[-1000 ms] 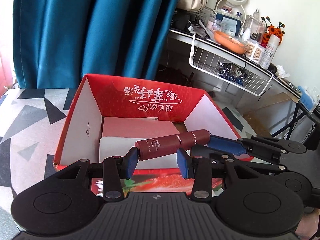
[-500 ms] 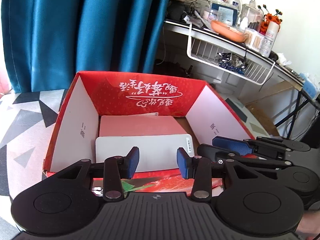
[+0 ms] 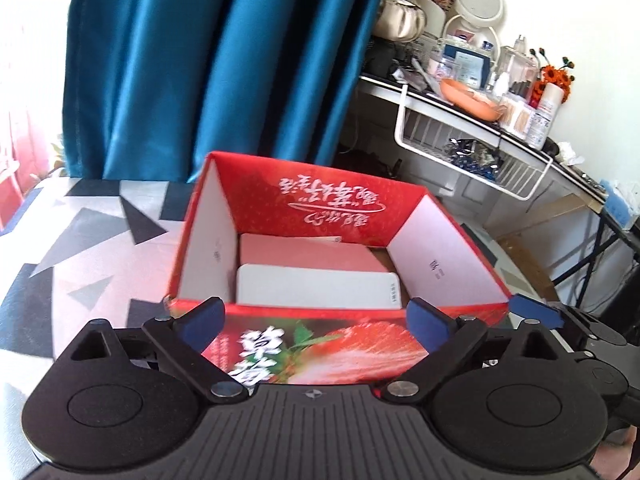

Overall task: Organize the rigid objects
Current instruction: 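Move the left tool back toward the lavender tube on the table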

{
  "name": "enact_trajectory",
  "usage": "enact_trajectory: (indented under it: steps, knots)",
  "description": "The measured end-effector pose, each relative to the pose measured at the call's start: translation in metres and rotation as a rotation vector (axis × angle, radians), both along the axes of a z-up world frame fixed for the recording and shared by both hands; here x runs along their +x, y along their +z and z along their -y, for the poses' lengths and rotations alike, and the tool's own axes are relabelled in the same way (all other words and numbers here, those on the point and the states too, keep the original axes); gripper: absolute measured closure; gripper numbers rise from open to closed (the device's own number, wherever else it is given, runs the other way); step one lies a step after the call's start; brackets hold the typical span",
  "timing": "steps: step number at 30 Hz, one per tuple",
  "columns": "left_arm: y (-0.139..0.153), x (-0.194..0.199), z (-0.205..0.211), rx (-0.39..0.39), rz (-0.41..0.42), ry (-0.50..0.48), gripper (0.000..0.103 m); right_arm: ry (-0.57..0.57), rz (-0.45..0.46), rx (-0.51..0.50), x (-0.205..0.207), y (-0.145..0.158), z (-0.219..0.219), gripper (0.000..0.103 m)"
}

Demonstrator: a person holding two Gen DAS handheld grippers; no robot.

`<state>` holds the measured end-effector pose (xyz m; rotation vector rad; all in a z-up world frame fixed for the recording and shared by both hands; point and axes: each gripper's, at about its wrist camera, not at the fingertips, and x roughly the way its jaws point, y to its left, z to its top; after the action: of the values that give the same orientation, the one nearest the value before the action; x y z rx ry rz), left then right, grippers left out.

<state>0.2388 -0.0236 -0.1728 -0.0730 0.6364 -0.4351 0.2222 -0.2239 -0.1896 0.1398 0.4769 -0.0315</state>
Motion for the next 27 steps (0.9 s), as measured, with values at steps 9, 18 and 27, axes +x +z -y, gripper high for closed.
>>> enact_trajectory:
  steps: [9,18,27]
  knots:
    - [-0.023,-0.025,-0.026,0.026,-0.071,0.095,0.004,-0.020,-0.052,-0.019,-0.028,-0.034,-0.011,0.000]
    - [-0.065,-0.044,-0.056,0.028,-0.196,0.182,0.004,0.042,-0.173,-0.022,-0.043,-0.077,-0.030,0.000]
    - [-0.075,-0.048,-0.064,0.074,-0.225,0.228,0.013,0.068,-0.191,-0.029,-0.040,-0.080,-0.038,0.000]
